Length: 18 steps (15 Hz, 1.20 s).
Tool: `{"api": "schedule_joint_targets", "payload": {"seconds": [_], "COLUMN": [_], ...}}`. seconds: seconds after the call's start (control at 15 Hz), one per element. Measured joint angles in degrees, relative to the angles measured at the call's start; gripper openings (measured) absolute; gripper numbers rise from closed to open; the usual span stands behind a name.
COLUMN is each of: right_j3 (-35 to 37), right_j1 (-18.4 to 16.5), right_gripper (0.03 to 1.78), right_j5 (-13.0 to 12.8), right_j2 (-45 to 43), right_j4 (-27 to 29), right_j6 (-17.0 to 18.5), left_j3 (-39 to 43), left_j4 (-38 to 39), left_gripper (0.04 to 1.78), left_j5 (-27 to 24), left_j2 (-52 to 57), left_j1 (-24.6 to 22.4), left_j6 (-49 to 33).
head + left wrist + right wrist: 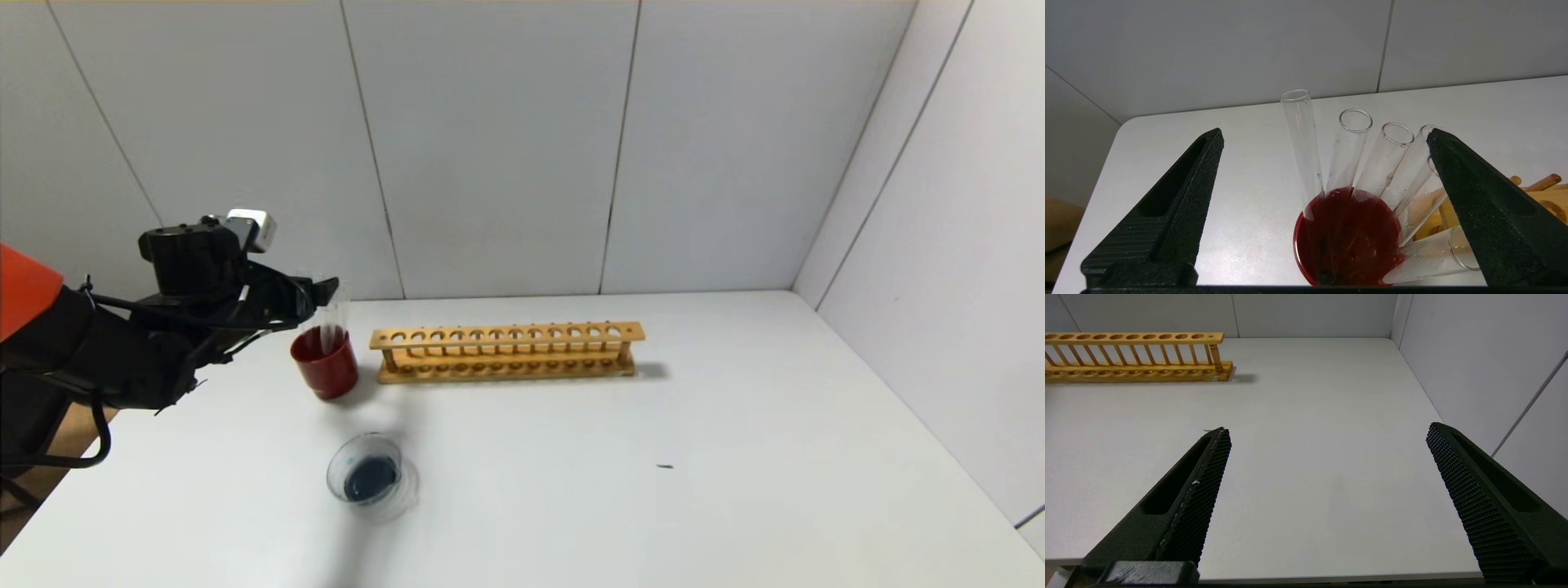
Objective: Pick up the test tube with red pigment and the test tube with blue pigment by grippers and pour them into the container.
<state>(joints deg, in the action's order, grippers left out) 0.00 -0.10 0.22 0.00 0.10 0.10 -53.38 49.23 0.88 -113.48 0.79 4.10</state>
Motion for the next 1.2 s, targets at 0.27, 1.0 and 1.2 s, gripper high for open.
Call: {"api": "schedule_joint_targets", "payload": {"seconds": [0.27,1.0,1.2], "right_j3": [0.0,0.0,0.0], "right_j1": [0.0,0.0,0.0], "right_gripper": [1.75,1.75,1.75], "right_j5": [0.0,0.0,0.0], "right_j2": [0.0,0.0,0.0], "right_j4": [0.0,0.0,0.0], "right_j6": [0.0,0.0,0.0], "left_j3": [-0.5,10.0,17.3], "left_j4": [-0.9,-24.7,-34.0], "left_gripper": [1.75,1.75,1.75], "left_j5": [0.0,4.2,4.4], "left_j2": [3.0,39.1,55.3], "left_j1": [0.0,0.0,0.1], "left_j6": [0.2,1.8,2.2]}}
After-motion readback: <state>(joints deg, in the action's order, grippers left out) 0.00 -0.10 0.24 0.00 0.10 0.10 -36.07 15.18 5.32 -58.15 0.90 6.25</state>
